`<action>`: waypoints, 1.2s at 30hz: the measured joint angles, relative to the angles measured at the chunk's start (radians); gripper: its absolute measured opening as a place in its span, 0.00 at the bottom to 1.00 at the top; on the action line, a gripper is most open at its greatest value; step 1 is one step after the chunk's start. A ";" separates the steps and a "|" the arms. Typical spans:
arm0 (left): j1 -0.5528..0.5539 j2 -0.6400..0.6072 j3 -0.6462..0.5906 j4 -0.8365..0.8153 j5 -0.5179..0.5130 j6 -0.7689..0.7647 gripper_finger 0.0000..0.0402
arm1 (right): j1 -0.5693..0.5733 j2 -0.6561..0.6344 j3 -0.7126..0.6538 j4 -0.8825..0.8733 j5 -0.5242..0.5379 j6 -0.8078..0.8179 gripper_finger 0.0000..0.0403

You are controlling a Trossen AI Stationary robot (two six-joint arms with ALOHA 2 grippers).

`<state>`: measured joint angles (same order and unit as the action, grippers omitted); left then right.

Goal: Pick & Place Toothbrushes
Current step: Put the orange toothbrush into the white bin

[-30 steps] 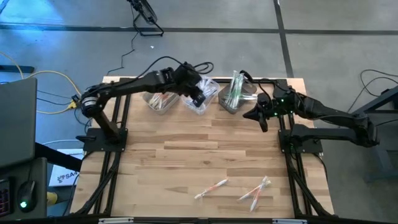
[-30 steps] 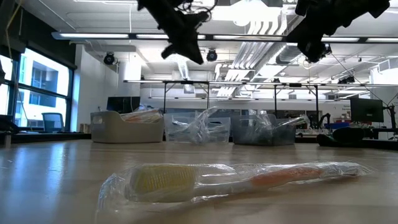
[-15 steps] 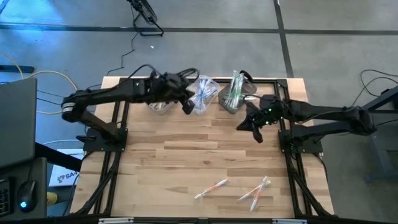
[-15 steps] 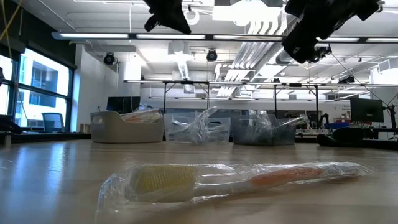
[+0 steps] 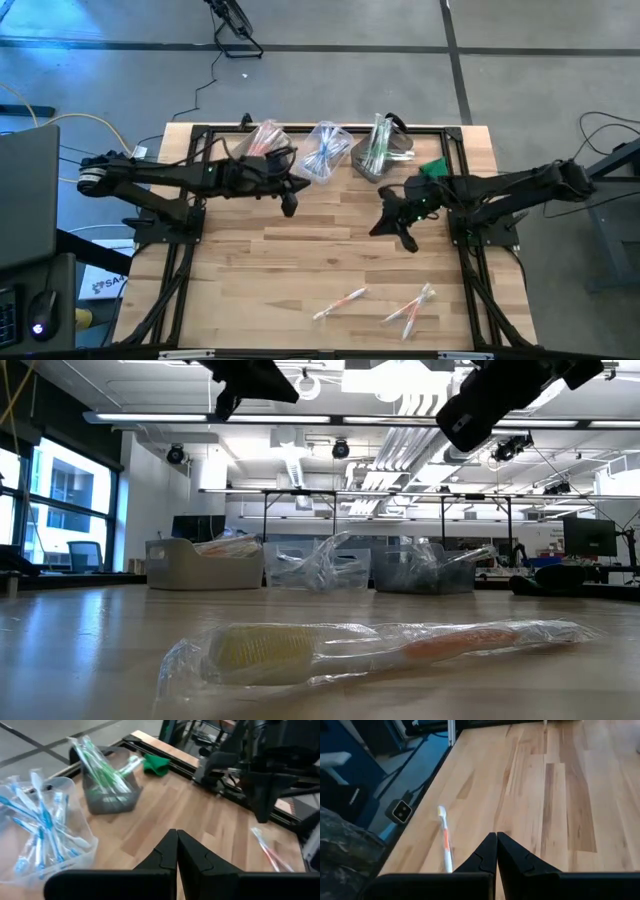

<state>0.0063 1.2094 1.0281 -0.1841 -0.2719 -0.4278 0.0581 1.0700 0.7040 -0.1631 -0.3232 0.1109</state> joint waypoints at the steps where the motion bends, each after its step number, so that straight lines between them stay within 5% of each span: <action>1: -0.012 -0.002 -0.004 0.000 -0.001 0.000 0.00 | 0.019 0.013 0.000 0.011 0.020 0.001 0.01; 9: -0.048 -0.002 -0.004 0.002 -0.001 0.012 0.00 | 0.191 0.173 0.000 0.114 0.216 0.074 0.01; 20: -0.047 -0.001 -0.004 0.003 0.043 0.011 0.00 | 0.370 0.352 0.000 0.154 0.299 0.274 0.01; 29: -0.046 -0.001 -0.004 0.003 0.045 0.003 0.00 | 0.397 0.378 0.000 0.249 0.365 0.362 0.01; 36: -0.046 -0.001 -0.004 0.002 0.045 0.004 0.00 | 0.398 0.378 0.000 0.355 0.338 0.230 0.19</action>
<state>-0.0399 1.2087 1.0241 -0.1818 -0.2272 -0.4241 0.4564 1.4479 0.7042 0.1919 0.0144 0.3414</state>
